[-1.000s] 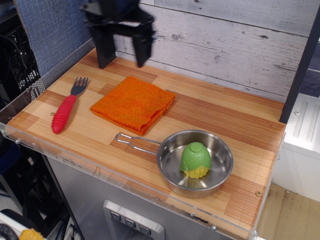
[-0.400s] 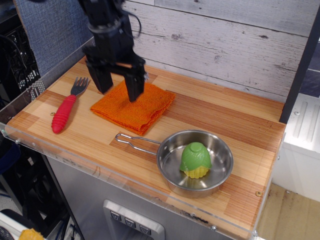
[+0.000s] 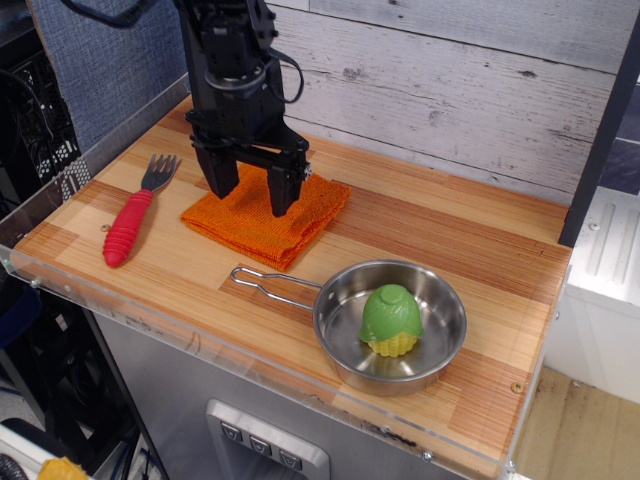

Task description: Move the orange cloth to behind the pan

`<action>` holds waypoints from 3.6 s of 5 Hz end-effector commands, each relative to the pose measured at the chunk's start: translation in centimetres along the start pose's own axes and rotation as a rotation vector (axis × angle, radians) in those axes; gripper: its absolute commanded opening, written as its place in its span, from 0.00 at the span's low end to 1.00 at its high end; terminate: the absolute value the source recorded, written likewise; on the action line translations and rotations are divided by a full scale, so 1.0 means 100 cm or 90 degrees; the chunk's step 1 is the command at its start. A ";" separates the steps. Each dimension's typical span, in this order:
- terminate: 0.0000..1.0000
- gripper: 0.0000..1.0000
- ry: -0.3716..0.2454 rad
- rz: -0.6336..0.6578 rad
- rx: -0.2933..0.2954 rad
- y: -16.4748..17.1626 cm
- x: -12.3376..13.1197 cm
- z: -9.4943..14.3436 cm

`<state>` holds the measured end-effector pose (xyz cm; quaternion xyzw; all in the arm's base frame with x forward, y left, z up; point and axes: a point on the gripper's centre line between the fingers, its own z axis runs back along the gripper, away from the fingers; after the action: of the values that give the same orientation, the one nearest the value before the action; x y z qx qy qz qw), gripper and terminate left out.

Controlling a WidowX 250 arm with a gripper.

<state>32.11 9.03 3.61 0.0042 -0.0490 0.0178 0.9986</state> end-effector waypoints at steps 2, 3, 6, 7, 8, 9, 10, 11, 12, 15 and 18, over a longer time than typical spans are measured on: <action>0.00 1.00 -0.031 0.019 0.032 0.007 0.013 -0.014; 0.00 1.00 -0.015 0.020 0.020 0.006 0.012 -0.028; 0.00 1.00 0.020 0.036 0.002 -0.024 0.011 -0.037; 0.00 1.00 0.016 0.026 -0.005 -0.057 0.006 -0.034; 0.00 1.00 0.013 0.024 -0.013 -0.086 0.002 -0.034; 0.00 1.00 0.011 0.020 -0.013 -0.117 0.001 -0.039; 0.00 1.00 0.007 0.036 -0.013 -0.142 0.000 -0.042; 0.00 1.00 0.008 0.061 -0.006 -0.165 -0.003 -0.045; 0.00 1.00 0.012 0.078 -0.006 -0.183 -0.005 -0.048; 0.00 1.00 -0.007 0.088 -0.027 -0.184 0.006 -0.011; 0.00 1.00 -0.089 0.111 -0.011 -0.148 0.017 0.106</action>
<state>33.00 -5.93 12.44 -0.0002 -0.0877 0.1003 0.9911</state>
